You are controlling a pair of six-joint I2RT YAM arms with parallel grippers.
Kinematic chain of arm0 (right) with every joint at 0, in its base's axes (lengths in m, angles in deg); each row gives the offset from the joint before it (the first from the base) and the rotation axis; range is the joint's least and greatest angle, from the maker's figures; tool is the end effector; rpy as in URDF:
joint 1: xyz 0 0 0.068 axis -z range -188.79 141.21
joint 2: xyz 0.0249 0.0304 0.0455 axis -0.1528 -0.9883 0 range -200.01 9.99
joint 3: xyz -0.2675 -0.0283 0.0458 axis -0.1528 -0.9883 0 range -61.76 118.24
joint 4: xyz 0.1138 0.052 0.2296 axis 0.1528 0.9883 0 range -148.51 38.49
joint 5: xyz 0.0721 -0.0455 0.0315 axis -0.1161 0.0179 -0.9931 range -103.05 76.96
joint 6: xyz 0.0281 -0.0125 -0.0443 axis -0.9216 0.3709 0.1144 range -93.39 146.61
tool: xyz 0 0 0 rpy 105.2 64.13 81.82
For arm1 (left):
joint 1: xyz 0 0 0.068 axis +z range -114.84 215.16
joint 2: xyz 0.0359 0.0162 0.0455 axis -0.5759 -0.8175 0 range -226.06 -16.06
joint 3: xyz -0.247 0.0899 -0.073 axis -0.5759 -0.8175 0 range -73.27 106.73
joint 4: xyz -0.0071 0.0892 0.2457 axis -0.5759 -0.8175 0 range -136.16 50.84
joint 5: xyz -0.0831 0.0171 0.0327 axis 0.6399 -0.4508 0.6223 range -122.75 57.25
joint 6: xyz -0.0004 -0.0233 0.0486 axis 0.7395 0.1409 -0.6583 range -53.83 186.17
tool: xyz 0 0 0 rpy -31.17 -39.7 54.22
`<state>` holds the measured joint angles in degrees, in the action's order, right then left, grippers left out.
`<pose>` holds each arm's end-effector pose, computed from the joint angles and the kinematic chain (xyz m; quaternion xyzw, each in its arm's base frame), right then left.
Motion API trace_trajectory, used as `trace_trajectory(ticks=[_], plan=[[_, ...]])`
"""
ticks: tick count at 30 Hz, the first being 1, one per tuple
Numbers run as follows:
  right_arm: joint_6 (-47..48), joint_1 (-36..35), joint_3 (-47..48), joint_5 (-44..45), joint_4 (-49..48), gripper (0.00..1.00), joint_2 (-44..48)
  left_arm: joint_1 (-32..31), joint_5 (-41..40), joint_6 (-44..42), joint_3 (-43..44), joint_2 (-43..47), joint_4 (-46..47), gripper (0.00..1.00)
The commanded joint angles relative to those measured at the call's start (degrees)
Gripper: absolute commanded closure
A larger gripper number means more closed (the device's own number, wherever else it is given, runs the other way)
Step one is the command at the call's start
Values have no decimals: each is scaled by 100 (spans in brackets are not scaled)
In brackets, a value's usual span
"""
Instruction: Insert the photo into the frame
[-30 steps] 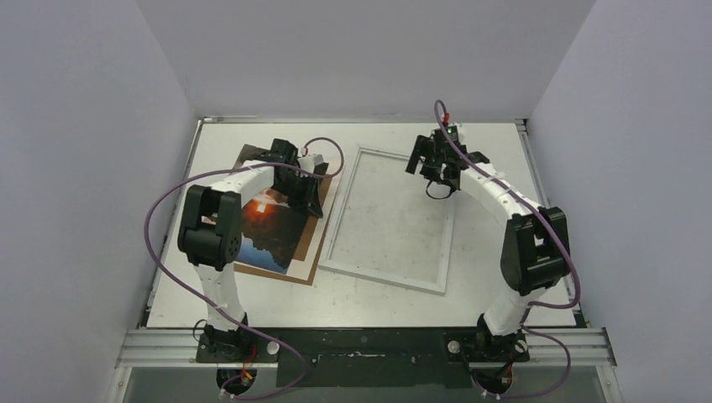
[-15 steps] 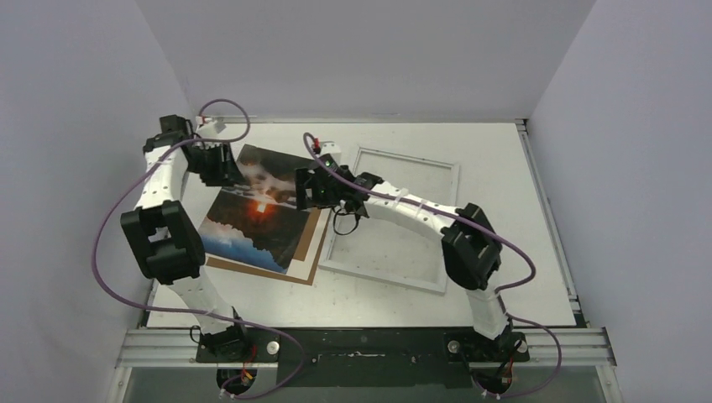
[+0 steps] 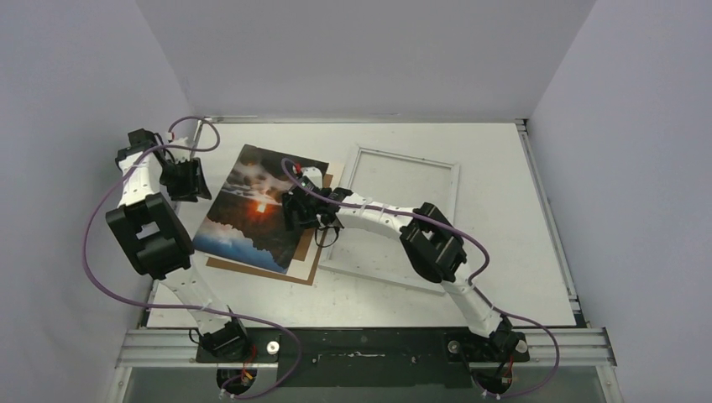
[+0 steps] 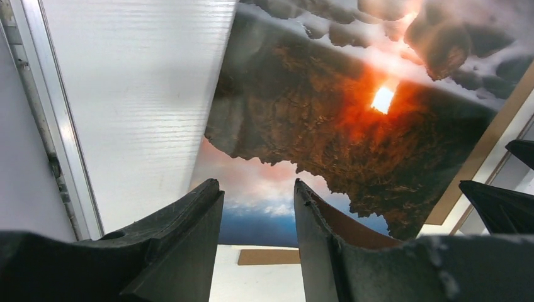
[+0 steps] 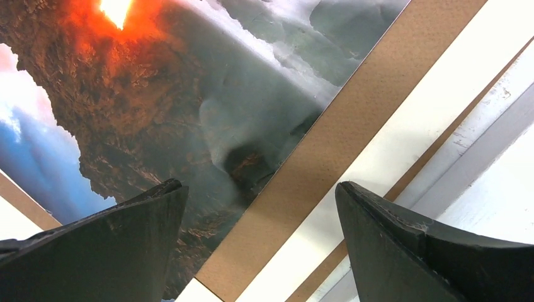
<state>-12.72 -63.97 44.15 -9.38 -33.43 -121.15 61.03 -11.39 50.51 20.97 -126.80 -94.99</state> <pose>0.2937 0.4179 0.1779 -0.1189 0.9327 0.2288 0.2524 0.3638 0.1621 0.2463 -0.0580 0.9697 -0.1178 0.2060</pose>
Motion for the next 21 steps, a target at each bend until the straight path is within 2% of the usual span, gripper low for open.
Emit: trace_trajectory(ticks=[1,7,8,9,10,15,21], plan=[[-75,38,-123,179,-92,8,219,55,-67,-162,238,-202,142,56],[-181,187,-599,322,-119,9,435,56,27,-224,212,-464,62,55],[-195,217,-658,327,-115,8,463,57,14,-238,195,-510,57,52],[-209,252,-741,328,-111,8,497,59,8,-256,184,-557,51,40],[-222,284,-824,336,-134,8,546,52,6,-271,171,-601,39,38],[-286,394,-1250,365,-245,8,865,46,89,-288,122,-697,68,37],[-299,425,-1242,170,-340,8,975,15,129,-275,70,-770,91,40]])
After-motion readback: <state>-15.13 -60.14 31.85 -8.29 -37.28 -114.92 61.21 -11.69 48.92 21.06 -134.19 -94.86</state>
